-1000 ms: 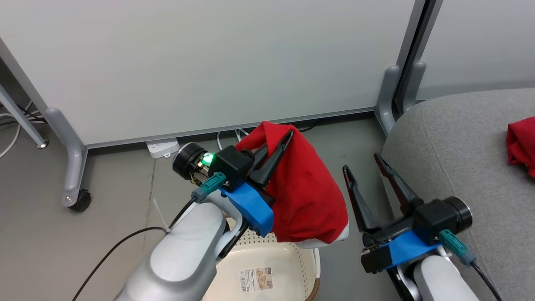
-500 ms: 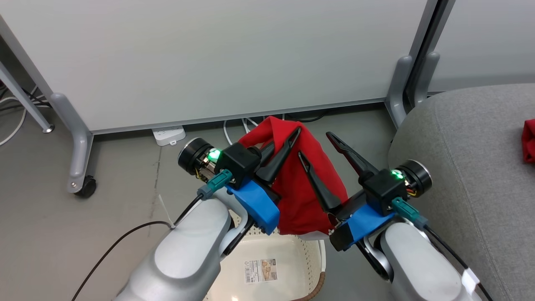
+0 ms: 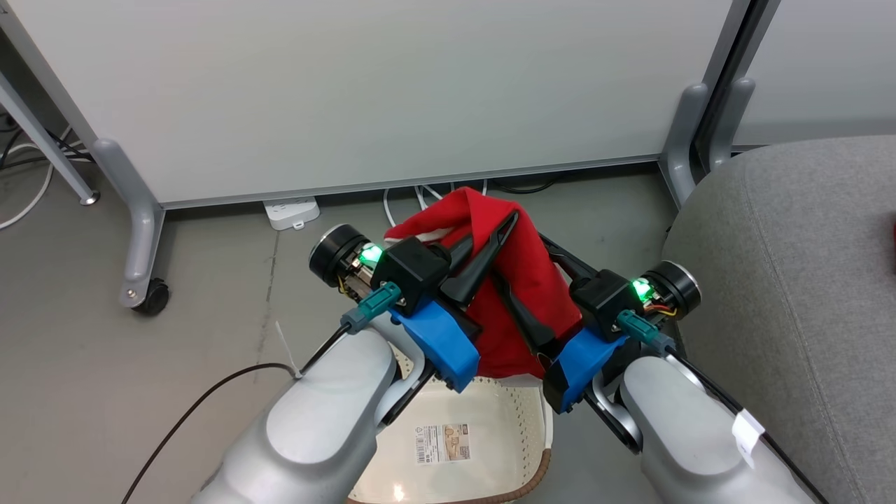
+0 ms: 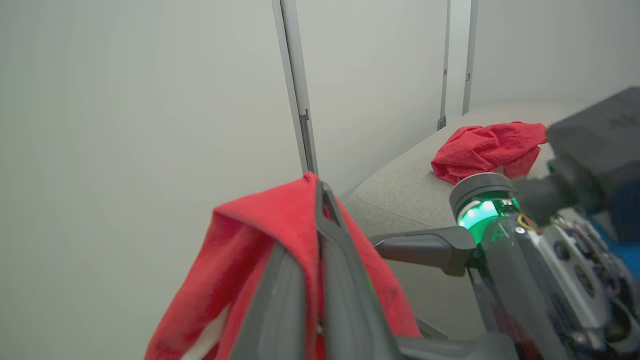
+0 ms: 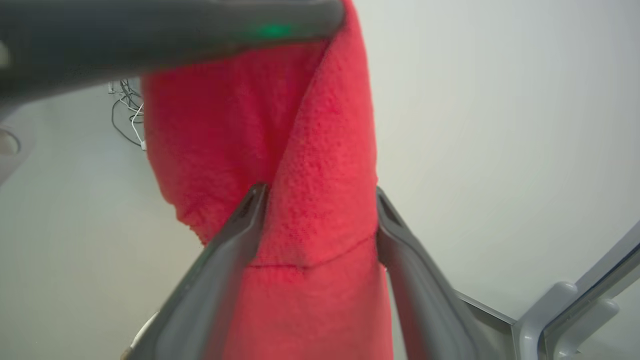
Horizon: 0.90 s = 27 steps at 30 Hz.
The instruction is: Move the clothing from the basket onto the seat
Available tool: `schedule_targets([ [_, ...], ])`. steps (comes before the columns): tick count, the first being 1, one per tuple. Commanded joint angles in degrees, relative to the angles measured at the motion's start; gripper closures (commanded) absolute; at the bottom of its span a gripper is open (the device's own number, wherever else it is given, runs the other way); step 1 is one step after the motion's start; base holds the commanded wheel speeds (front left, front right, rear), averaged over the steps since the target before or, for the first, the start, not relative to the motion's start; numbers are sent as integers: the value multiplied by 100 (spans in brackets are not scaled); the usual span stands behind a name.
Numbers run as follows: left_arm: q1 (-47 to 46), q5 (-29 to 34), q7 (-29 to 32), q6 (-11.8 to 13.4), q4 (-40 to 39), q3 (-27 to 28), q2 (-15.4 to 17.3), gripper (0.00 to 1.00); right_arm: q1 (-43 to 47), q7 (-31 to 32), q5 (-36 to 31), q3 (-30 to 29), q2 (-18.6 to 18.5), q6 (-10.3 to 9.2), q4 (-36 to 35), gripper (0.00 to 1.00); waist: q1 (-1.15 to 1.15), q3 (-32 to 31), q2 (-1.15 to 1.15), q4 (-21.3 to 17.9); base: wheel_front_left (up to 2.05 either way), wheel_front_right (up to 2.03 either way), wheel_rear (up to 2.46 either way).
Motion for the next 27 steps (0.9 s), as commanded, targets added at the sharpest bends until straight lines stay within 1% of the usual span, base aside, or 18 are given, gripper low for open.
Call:
schedule_targets([
  [1, -90, -12, -25, 26, -36, 1, 7, 100, -147, -1, 61, 59, 30, -6, 131, 0, 0, 28, 0, 4, 0, 0, 0],
  [4, -110, -19, -27, 40, -46, -13, 4, 100, -240, -1, 132, 158, 63, -5, 354, 0, 0, 52, 0, 3, 0, 0, 0],
  [5, -125, -21, -28, 35, -47, -13, 4, 100, -275, -1, 163, 191, 82, -5, 418, 52, 0, 59, 0, 3, 0, 0, 0],
  [6, -135, -24, -28, 39, -47, -14, 2, 100, -308, -1, 191, 220, 92, -6, 467, 99, 0, 64, 0, 1, 0, 0, 0],
  [13, -152, -50, -30, 48, -14, -29, -1, 100, -406, -1, 366, 371, 140, -6, 616, 100, 0, 63, 0, -20, 0, 0, 0],
  [27, -122, -46, -32, 66, -56, 1, -3, 100, -349, -1, 472, 364, 88, -6, 614, 100, 0, 60, 0, -65, 0, 0, 0],
])
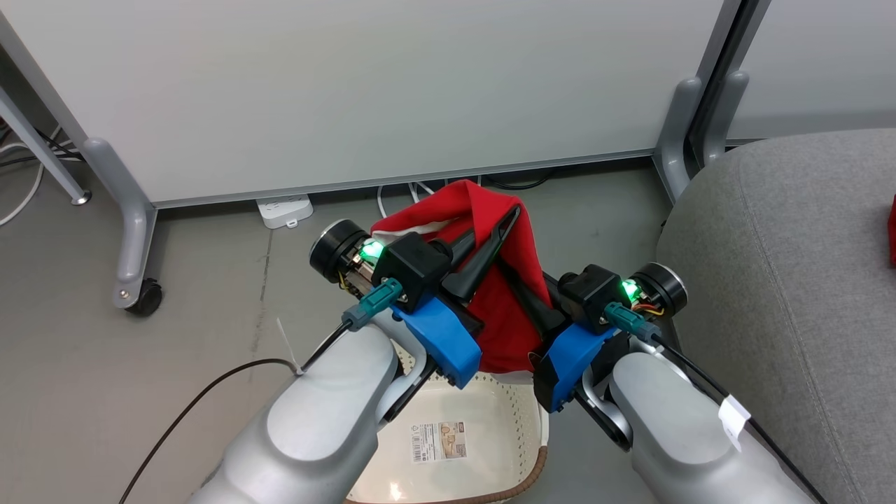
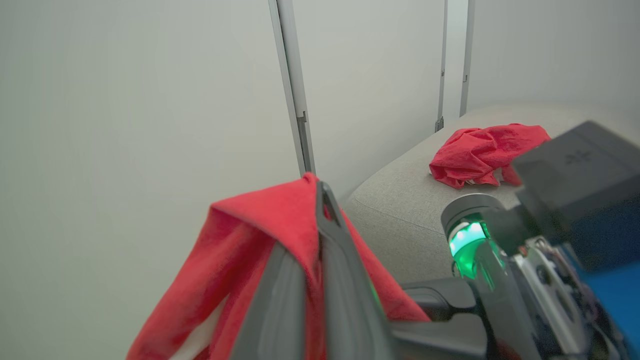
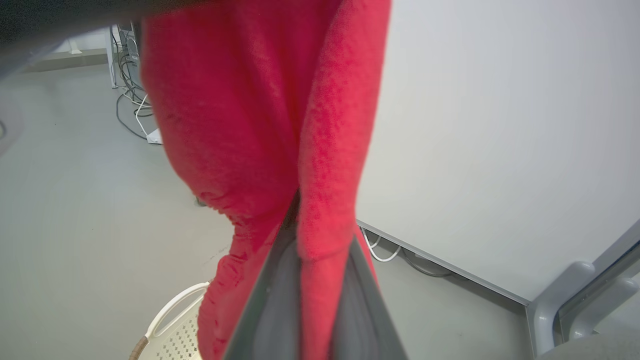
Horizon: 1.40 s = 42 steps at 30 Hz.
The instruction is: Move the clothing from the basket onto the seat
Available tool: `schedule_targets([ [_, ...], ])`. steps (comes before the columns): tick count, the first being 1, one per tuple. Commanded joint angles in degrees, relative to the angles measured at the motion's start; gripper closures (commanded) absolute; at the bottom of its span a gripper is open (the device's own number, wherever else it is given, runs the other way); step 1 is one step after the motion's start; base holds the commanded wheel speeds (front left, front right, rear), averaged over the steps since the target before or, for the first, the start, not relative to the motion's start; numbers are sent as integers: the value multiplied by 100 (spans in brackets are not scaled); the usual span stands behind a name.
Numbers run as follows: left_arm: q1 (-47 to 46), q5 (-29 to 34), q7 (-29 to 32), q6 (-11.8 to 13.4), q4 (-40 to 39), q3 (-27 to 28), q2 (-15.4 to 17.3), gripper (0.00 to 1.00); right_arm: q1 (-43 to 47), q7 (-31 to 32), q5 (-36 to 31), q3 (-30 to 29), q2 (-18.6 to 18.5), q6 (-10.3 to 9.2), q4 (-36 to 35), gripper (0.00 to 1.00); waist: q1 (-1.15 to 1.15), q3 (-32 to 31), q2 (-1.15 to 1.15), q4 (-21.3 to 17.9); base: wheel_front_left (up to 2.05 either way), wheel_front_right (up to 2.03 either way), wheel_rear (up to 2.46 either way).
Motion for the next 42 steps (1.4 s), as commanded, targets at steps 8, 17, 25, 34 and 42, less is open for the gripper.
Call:
schedule_targets([
  [8, 9, 14, -30, 55, 29, 46, 3, 0, 4, -2, 55, -118, -55, -5, -58, 100, 0, 23, 0, -24, 0, 0, 0],
  [17, 28, 50, -27, 80, 71, 56, 39, 0, -42, -3, 24, -467, -122, -4, -172, 100, 0, 143, 0, -98, 0, 0, 0],
  [25, 51, 52, -26, 87, 73, 36, 102, 0, 84, -3, -28, -964, -118, -5, -350, 100, 0, 305, 0, -441, 0, 0, 0],
  [34, 7, 67, -26, 74, 76, -77, 147, 0, 288, -3, -188, -1664, -95, -5, -720, 100, 0, 524, 0, -1064, 0, 0, 0],
  [42, -68, 86, -26, 50, 70, -186, 160, 0, 568, -3, -315, -2240, -68, -4, -1123, 100, 0, 668, 0, -1590, 0, 0, 0],
])
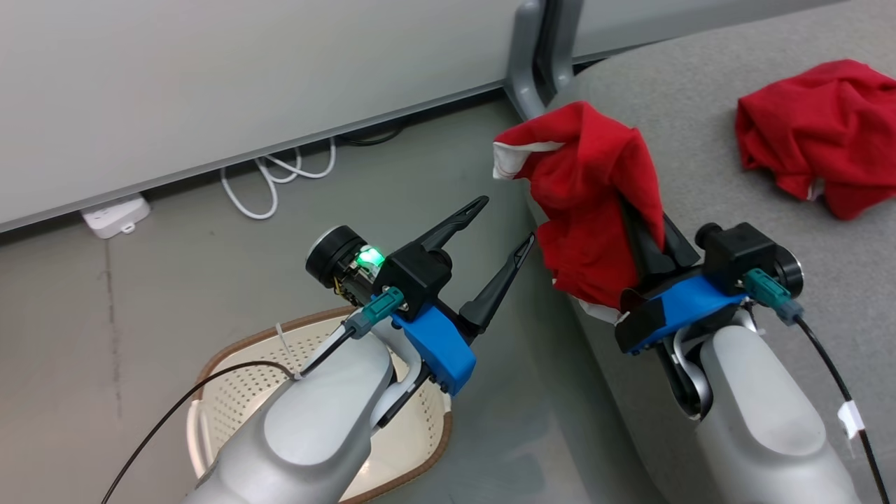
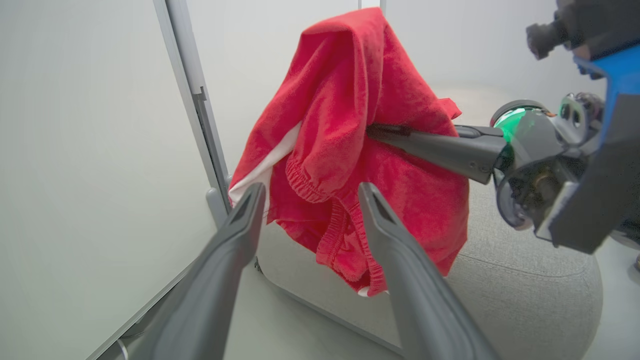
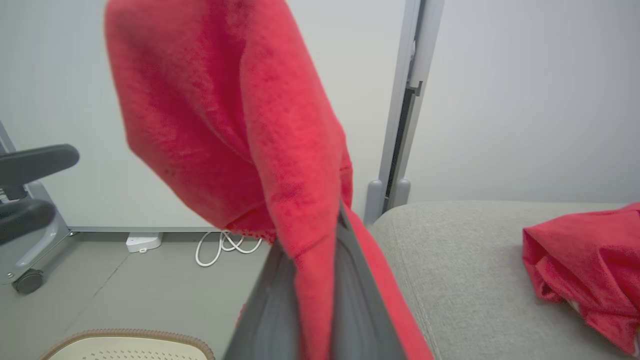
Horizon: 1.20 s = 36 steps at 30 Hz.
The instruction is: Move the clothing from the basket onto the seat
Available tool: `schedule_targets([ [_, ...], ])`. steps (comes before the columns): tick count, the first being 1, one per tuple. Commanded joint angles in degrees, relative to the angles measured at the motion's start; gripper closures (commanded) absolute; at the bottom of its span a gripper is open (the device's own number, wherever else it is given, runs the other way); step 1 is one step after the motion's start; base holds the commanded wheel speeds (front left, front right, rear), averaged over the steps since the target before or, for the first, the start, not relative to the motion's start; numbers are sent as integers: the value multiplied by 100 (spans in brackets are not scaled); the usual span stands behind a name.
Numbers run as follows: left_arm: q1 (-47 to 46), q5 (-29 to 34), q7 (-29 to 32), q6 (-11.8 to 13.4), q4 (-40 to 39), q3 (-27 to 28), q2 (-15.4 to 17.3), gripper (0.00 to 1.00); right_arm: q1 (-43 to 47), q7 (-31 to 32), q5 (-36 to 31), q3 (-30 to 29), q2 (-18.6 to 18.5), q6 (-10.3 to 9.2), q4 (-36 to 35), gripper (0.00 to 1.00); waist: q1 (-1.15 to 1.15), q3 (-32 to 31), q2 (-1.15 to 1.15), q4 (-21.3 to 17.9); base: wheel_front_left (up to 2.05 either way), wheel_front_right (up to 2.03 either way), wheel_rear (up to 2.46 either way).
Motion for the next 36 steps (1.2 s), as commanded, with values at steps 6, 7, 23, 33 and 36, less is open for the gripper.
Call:
schedule_targets([
  [6, -79, 15, -19, -10, 28, -87, -2, 0, 302, -4, -64, -345, -3, -6, -301, 100, 0, 143, 0, -383, 0, 0, 0],
  [7, -86, 16, -17, -9, 32, -97, 0, 0, 347, -4, -73, -396, 9, -5, -351, 100, 0, 161, 0, -443, 0, 0, 0],
  [23, -238, 53, 103, -25, 49, -350, 26, 0, 941, -4, -84, -1286, 181, -5, -803, 100, 0, 502, 0, -1087, 0, 0, 0],
  [33, -292, 11, 108, -34, 79, -464, 21, 0, 1055, -4, -97, -1418, 237, -5, -887, 100, 0, 575, 0, -1156, 0, 0, 0],
  [36, -314, -11, 102, -25, 87, -455, 19, 0, 947, -3, -92, -1478, 236, -5, -934, 100, 0, 589, 0, -1125, 0, 0, 0],
])
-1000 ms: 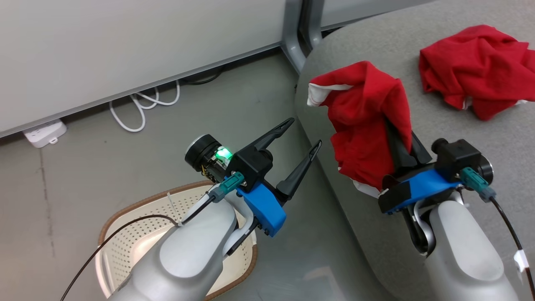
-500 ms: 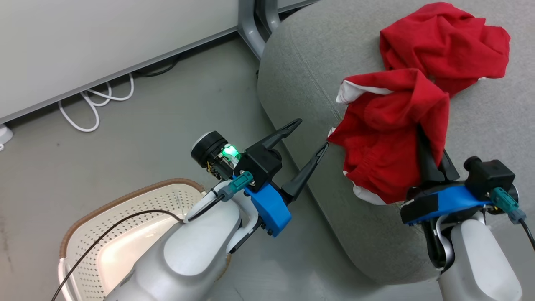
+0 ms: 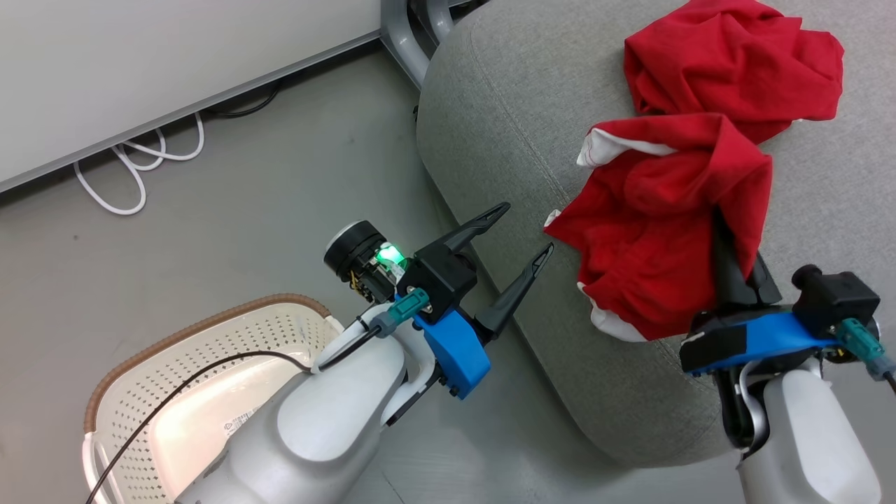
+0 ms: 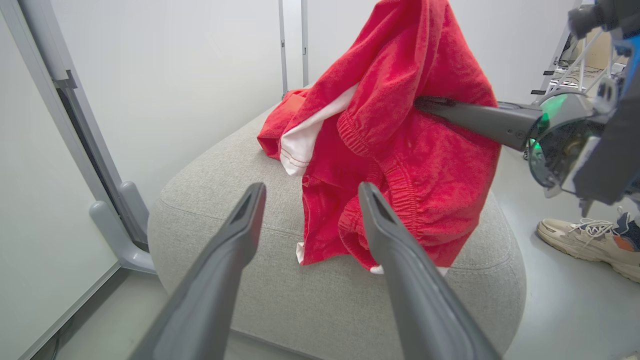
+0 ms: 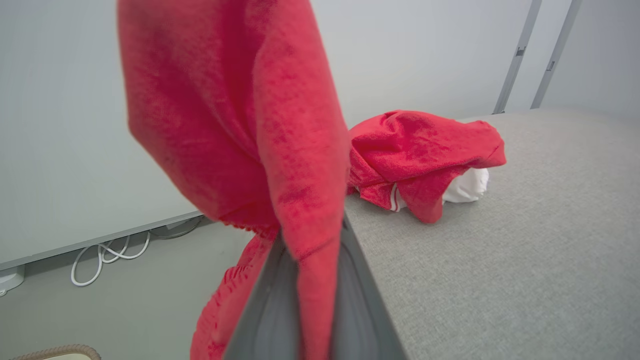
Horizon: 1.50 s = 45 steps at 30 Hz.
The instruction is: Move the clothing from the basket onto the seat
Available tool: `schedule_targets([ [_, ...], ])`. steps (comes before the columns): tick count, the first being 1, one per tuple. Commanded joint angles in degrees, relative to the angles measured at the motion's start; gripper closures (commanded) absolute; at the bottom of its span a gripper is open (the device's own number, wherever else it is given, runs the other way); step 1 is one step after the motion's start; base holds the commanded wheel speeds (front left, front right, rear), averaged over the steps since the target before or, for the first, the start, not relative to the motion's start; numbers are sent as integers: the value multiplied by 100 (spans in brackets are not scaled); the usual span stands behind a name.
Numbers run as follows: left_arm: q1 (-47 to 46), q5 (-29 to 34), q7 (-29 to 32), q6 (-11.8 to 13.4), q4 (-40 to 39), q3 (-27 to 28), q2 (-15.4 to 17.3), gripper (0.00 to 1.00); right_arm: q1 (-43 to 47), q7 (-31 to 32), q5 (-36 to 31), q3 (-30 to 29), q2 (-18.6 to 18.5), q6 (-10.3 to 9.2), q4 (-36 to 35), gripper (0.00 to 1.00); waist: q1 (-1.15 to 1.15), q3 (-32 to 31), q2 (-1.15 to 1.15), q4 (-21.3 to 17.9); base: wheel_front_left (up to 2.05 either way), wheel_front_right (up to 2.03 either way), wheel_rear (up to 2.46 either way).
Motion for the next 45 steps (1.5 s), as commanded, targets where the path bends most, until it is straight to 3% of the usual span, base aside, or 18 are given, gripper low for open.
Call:
schedule_targets([
  [1, -86, -33, 16, 3, 15, -2, 22, 0, -90, -3, -37, -47, -16, -6, -83, 100, 0, 17, 0, 29, 0, 0, 0],
  [8, -213, -64, 54, 34, -75, 18, 62, 0, -640, -3, -34, -123, -196, -6, -345, 100, 0, 282, 0, 123, 0, 0, 0],
  [17, -538, 71, 211, 68, -285, 3, 258, 0, -1973, -3, 62, -655, -413, -6, -830, 100, 0, 1074, 0, 210, 0, 0, 0],
  [25, -984, 245, 492, 124, -647, 20, 602, 0, -3363, -3, 276, -1794, -1295, -6, -968, 100, 0, 2051, 0, 275, 0, 0, 0],
  [33, -1254, 380, 765, 148, -1024, 10, 900, 0, -3854, -3, 358, -2297, -1952, -6, -485, 100, 0, 2638, 0, 165, 0, 0, 0],
  [40, -1362, 413, 963, 174, -1320, -25, 1048, 0, -3650, -2, 238, -2586, -2039, -5, 104, 100, 0, 2978, 0, 172, 0, 0, 0],
  [45, -1400, 442, 1039, 168, -1431, -83, 1041, 0, -3456, -2, -323, -2631, -1709, -6, 425, 100, 0, 3125, 0, 280, 0, 0, 0],
])
